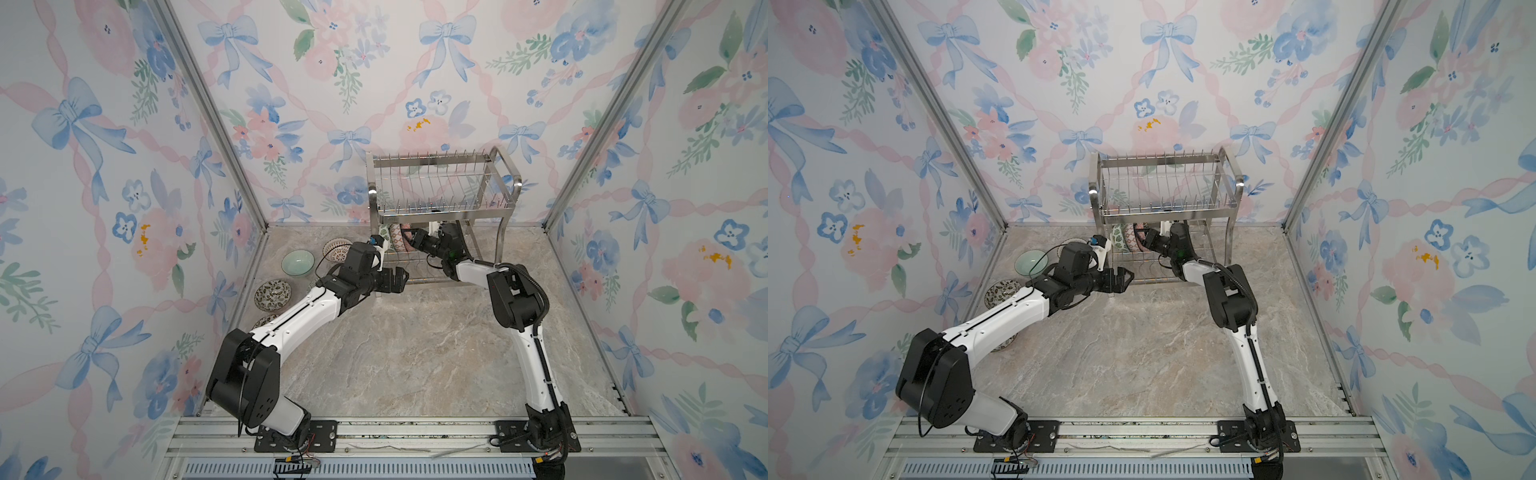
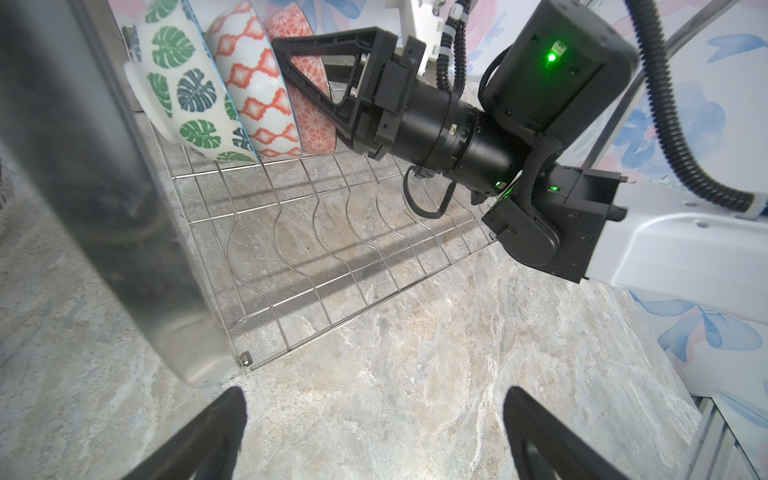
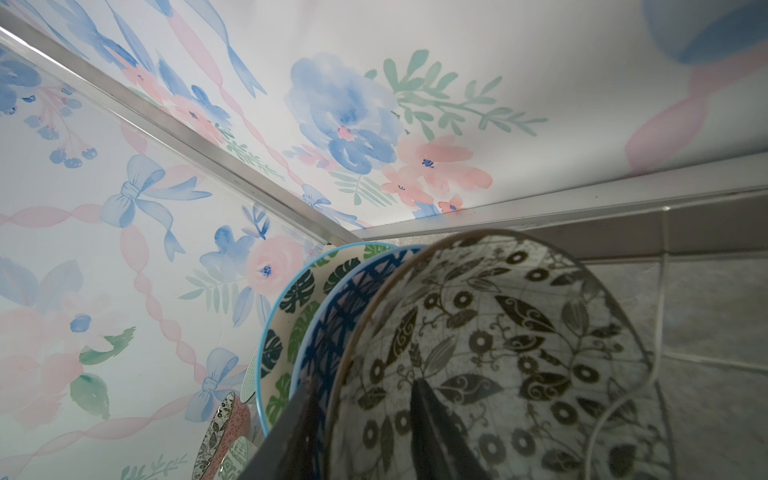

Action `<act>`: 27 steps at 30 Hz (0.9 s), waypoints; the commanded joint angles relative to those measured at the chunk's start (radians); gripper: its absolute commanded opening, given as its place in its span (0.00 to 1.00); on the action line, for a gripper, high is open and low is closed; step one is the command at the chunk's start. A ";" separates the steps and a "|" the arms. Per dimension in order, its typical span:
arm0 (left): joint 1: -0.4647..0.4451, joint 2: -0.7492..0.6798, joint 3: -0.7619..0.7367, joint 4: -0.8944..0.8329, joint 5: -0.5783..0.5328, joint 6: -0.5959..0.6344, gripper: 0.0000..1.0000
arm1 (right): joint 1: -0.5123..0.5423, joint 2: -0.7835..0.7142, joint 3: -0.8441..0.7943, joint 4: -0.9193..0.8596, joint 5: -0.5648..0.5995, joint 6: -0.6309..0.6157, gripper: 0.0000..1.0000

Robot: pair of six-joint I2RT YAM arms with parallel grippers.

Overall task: Load the bowls into the dish rack
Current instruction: 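Press the bowl upright beside the blue bowl with the right gripper, then open the right gripper and withdraw both grippers from the rack front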

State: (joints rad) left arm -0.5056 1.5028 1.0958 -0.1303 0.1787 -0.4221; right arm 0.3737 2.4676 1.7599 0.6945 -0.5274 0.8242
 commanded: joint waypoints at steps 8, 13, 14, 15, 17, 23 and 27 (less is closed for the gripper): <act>-0.005 -0.017 -0.011 -0.019 -0.012 0.021 0.98 | -0.011 -0.105 -0.061 0.015 -0.008 -0.044 0.47; -0.006 -0.018 -0.012 -0.019 -0.013 0.022 0.98 | -0.013 -0.126 -0.094 0.030 -0.004 -0.046 0.49; -0.005 -0.019 -0.011 -0.020 -0.013 0.022 0.98 | -0.014 -0.132 -0.103 0.031 0.001 -0.048 0.50; -0.005 -0.020 -0.012 -0.020 -0.016 0.022 0.98 | -0.015 -0.138 -0.115 0.035 0.007 -0.049 0.51; -0.004 -0.022 -0.012 -0.020 -0.017 0.023 0.98 | -0.020 -0.151 -0.143 0.055 0.018 -0.045 0.52; 0.008 -0.028 -0.011 -0.019 -0.012 0.020 0.98 | -0.024 -0.210 -0.235 0.083 0.057 -0.072 0.54; 0.020 -0.052 -0.014 -0.020 -0.027 0.019 0.98 | -0.025 -0.274 -0.331 0.097 0.113 -0.106 0.55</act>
State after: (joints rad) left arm -0.4969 1.4937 1.0931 -0.1307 0.1703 -0.4217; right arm 0.3557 2.2745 1.4773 0.7399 -0.4644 0.7670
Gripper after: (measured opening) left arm 0.980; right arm 0.550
